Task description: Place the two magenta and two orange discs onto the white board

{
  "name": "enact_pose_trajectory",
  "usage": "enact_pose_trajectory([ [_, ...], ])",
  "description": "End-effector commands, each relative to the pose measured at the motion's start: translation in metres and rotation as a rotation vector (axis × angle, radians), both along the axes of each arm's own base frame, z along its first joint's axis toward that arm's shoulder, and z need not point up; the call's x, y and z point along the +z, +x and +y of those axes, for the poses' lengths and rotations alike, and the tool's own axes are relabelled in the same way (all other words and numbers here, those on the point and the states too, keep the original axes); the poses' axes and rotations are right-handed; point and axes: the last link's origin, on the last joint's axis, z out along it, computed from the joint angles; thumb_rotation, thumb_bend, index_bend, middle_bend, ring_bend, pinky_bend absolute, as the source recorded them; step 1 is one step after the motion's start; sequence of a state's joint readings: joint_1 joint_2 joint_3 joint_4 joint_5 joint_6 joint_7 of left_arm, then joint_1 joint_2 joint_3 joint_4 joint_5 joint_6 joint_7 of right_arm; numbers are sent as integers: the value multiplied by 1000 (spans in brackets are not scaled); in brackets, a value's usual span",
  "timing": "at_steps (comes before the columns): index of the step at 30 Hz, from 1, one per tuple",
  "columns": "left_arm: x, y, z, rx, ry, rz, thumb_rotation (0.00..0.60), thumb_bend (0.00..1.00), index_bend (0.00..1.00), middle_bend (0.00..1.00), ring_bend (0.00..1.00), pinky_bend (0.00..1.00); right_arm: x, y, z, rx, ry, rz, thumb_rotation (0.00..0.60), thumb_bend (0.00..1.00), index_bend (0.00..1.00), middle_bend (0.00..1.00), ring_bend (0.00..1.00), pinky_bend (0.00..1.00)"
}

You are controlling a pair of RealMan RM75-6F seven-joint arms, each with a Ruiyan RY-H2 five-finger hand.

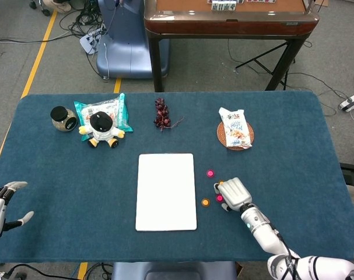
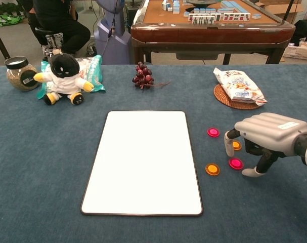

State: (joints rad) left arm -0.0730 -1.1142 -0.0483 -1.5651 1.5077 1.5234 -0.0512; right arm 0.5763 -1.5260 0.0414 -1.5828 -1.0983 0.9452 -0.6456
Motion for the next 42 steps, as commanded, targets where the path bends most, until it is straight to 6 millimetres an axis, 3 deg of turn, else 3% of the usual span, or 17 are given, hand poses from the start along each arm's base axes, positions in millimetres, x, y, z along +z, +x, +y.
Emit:
enact_pose_trajectory([
  [1,0,0,0,0,1,-1,600,46,330,297,342,522,-1,0,-1,-1,-1,0,600,196,432,1000,1000,1000],
  [25,1,0,-1,1,0,-3,600,46,330,297,342,522,-4,2,-2,-12,5,-5,600,285,535,1000,1000,1000],
  [35,0,-1,0,6,0,-2,600,46,329,297,342,522,11,40,7,100,-3,-66,600,285,536,1000,1000,1000],
  [42,5,-5,1,20,15,-8,600,46,329,297,342,522,3,71,13,180,22,-61,600,285,536,1000,1000,1000],
])
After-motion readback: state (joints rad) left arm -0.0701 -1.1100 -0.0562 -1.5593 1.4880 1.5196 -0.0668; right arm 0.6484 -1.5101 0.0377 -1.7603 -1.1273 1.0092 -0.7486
